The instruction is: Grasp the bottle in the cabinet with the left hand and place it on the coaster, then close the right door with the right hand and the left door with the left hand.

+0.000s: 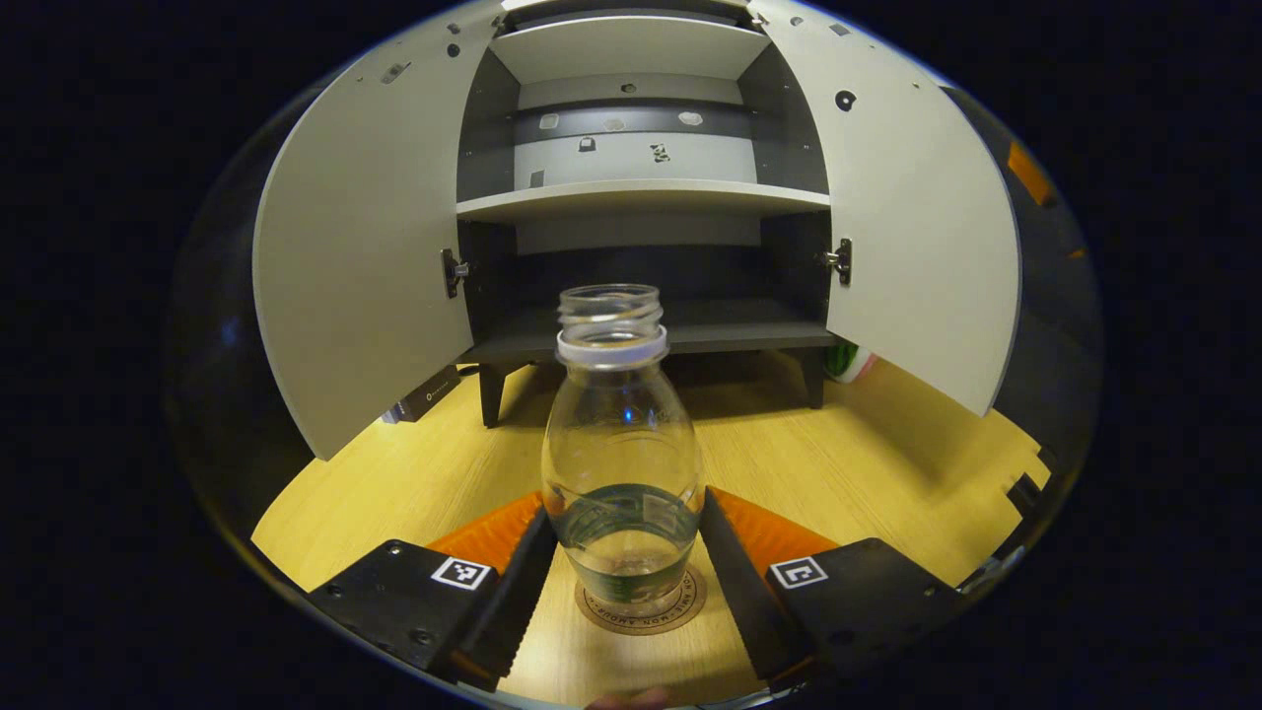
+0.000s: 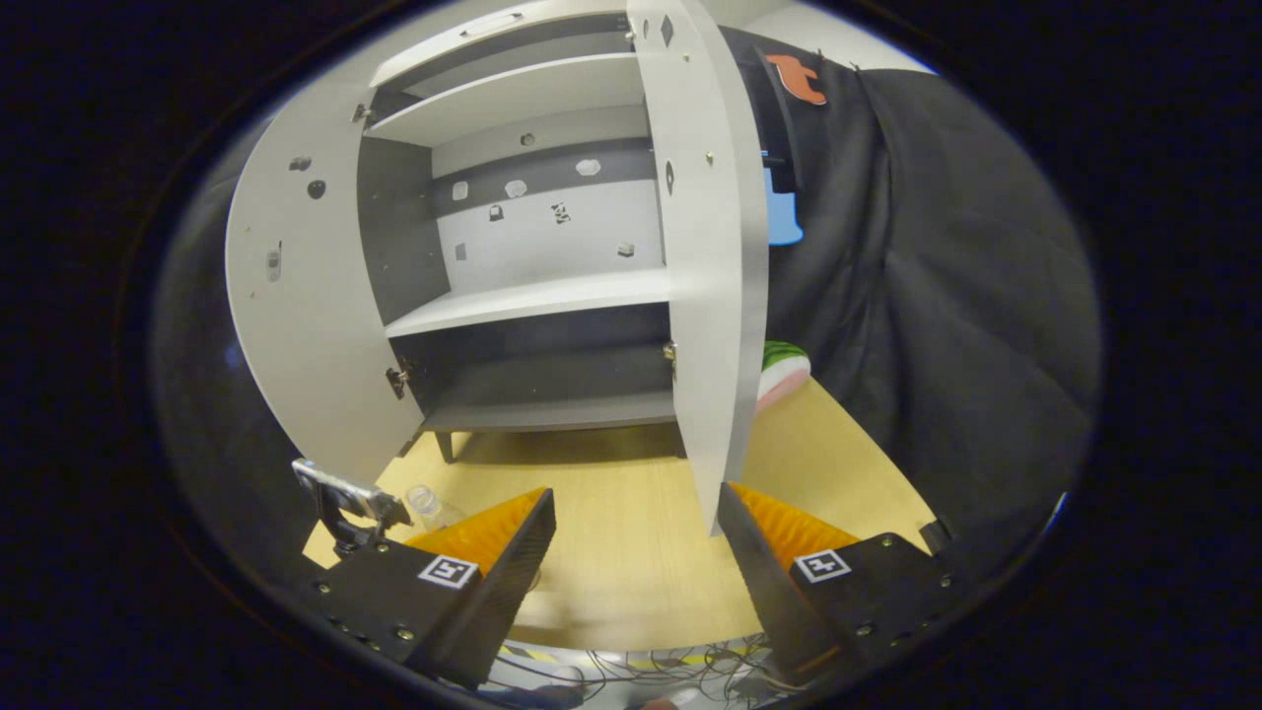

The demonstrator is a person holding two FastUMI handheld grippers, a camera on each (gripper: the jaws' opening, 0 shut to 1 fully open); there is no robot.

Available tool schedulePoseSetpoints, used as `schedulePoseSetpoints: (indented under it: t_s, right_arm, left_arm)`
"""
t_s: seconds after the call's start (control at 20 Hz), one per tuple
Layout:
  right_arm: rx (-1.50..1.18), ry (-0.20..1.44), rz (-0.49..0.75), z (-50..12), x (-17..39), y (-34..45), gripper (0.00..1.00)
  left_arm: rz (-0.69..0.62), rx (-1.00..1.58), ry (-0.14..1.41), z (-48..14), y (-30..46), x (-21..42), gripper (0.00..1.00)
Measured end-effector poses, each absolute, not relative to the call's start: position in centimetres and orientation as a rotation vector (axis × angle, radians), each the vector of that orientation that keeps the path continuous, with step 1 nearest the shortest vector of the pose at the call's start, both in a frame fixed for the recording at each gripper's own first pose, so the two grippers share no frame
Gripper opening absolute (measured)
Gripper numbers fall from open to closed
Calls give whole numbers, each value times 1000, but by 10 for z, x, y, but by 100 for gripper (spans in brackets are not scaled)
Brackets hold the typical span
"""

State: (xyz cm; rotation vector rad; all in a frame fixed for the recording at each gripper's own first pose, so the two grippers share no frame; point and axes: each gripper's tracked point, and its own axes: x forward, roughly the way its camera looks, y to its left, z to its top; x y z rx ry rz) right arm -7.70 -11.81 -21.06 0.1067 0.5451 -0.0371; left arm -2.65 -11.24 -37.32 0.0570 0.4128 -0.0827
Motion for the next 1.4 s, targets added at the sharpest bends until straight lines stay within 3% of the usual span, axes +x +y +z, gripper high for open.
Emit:
schedulePoseSetpoints:
  t_s: [0.4, 0.85, 1.4]
  right_arm:
    - [120, 497, -32, -190, -77, -124, 100]
    - [121, 277, -102, -90, -53, -196, 98]
    - [131, 155, -95, -32, 0, -250, 100]
  left_arm:
    - [-75, 114, 341, -325, -110, -24, 92]
    - [-63, 71, 158, -186, -103, -10, 91]
    - [-7, 27, 122, -106, -68, -19, 90]
